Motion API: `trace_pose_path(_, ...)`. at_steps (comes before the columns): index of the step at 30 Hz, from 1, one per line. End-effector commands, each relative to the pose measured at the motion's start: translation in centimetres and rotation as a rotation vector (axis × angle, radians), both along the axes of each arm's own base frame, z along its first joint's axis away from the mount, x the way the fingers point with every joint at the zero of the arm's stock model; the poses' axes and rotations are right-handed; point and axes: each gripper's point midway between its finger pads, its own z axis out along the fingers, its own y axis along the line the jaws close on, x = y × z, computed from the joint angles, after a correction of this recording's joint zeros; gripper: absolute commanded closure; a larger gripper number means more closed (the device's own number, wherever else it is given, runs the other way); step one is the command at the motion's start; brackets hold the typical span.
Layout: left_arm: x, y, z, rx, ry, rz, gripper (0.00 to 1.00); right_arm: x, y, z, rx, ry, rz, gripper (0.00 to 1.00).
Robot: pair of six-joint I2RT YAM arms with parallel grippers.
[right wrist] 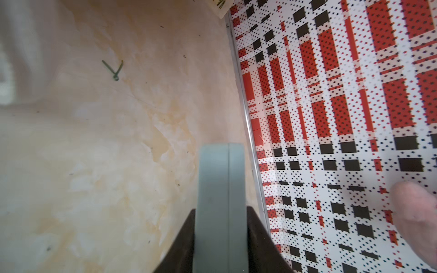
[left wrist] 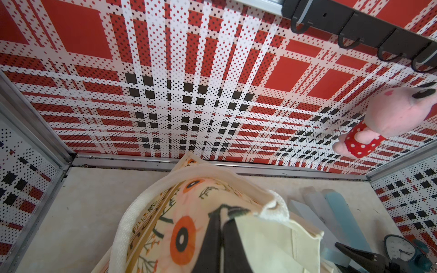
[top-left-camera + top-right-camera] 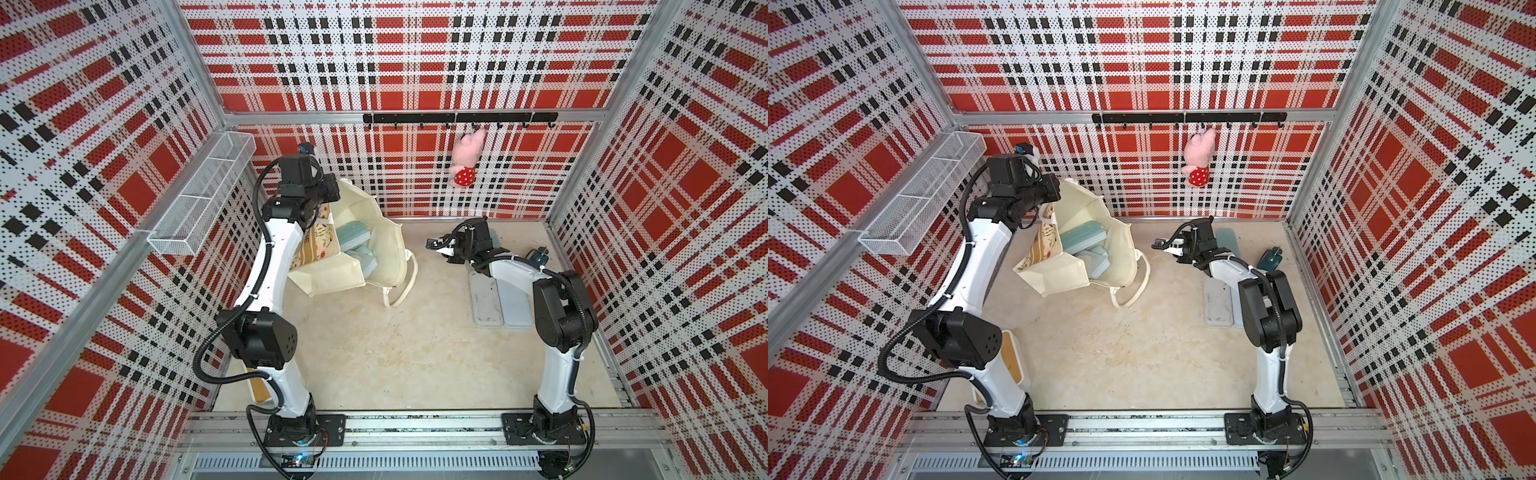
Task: Take out the pencil case from the canvas bag
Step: Place the pencil case at the center of the board.
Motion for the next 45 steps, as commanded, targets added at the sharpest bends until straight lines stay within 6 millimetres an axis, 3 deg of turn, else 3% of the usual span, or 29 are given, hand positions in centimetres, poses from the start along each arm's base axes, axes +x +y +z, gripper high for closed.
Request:
trace_pose_path(1,-1.2,-0.2,7.4,-0.017,-0.216,-0.009,1.0,-2.0,-0.1,-0.1,0.013,0.041,0.021,0.48)
trace_pose_path(6,-1.1,-0.2,7.8,-0.034,-0.228,-0.019,1.0,-3.7,-0.3,-0.2,0.045,0.087,0.021,0.33)
trace_pose_path(11,-0.5,0.0,8.9,-0.063,-0.258,-0.029,1.0,-4.7,-0.7,0.9,0.143,0.14,-0.053,0.32)
trace_pose_path(14,0.2,0.3,9.7,-0.086,-0.281,-0.029,1.0,-4.3,-1.0,2.2,0.288,0.193,-0.193,0.33)
trace_pose_path(18,1.3,0.8,10.5,-0.118,-0.319,-0.007,1.0,-2.3,-2.4,3.2,0.512,0.281,-0.506,0.37)
trace_pose_path(22,2.3,1.7,10.9,-0.164,-0.35,0.014,1.0,-2.1,-1.7,1.9,0.637,0.422,-0.623,0.3)
trace_pose_path(27,3.2,3.6,11.0,-0.225,-0.37,0.052,1.0,-0.8,-2.5,0.1,0.749,0.561,-0.911,0.3)
trace_pose_path(33,3.8,5.3,10.5,-0.271,-0.373,0.077,1.0,-1.3,-0.1,-2.5,0.597,0.542,-1.028,0.33)
trace_pose_path(37,3.6,5.2,10.1,-0.279,-0.368,0.072,1.0,-0.8,1.1,-4.0,0.566,0.549,-1.107,0.36)
trace_pose_path(45,3.2,5.3,9.7,-0.277,-0.361,0.066,1.0,0.6,1.3,-7.2,0.504,0.556,-1.2,0.4)
